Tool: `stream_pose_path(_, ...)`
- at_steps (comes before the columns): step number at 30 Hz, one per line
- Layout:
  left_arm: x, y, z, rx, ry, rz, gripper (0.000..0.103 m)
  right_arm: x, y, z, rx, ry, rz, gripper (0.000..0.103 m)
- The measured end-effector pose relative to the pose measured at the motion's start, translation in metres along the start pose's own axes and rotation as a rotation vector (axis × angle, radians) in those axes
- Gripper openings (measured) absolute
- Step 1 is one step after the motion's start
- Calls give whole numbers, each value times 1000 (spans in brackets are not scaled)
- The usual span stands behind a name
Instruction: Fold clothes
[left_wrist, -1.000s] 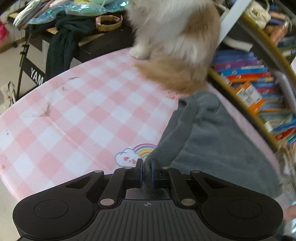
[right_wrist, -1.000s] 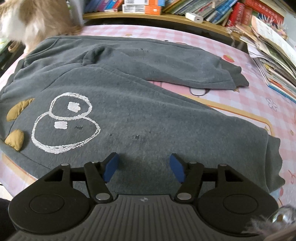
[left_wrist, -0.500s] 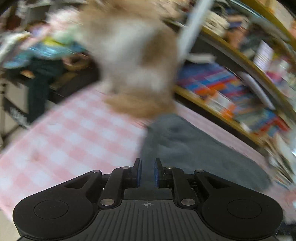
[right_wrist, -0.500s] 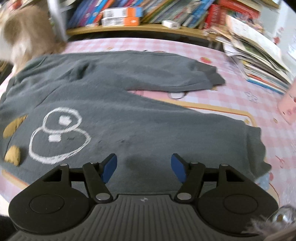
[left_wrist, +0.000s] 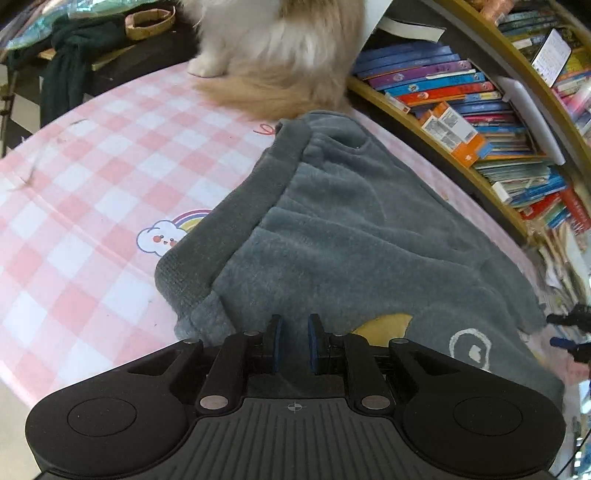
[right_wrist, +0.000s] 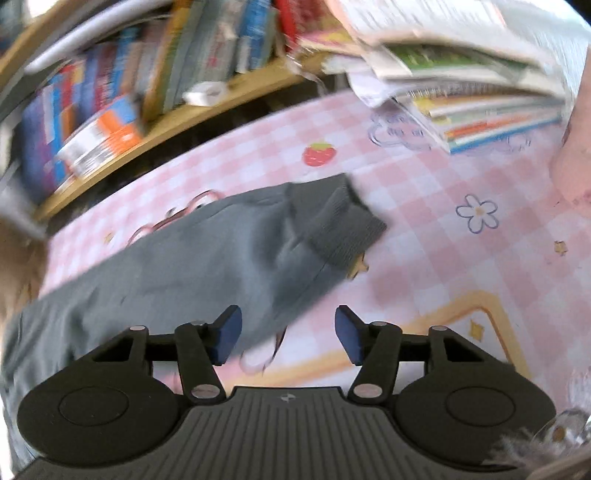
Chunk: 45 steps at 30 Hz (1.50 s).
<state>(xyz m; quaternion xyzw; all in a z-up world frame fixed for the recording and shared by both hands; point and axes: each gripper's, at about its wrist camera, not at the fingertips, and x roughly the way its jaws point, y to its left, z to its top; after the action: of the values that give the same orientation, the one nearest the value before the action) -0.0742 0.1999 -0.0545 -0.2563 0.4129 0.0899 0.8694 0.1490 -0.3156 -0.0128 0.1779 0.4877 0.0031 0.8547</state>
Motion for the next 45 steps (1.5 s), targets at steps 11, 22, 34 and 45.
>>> stream_pose_path(11,0,-22,-8,-14,-25,140,16,22,25,33,-326,-66,-10,6)
stream_pose_path(22,6,-43,-8,90,16,176,24,43,18,43,-401,-155,-86,6)
stream_pose_path(34,10,-49,-6,138,37,169,26,39,20,47,-412,-151,-106,38)
stream_pose_path(45,-11,-38,7,122,-16,36,28,-49,-10,-51,-423,-144,-46,44)
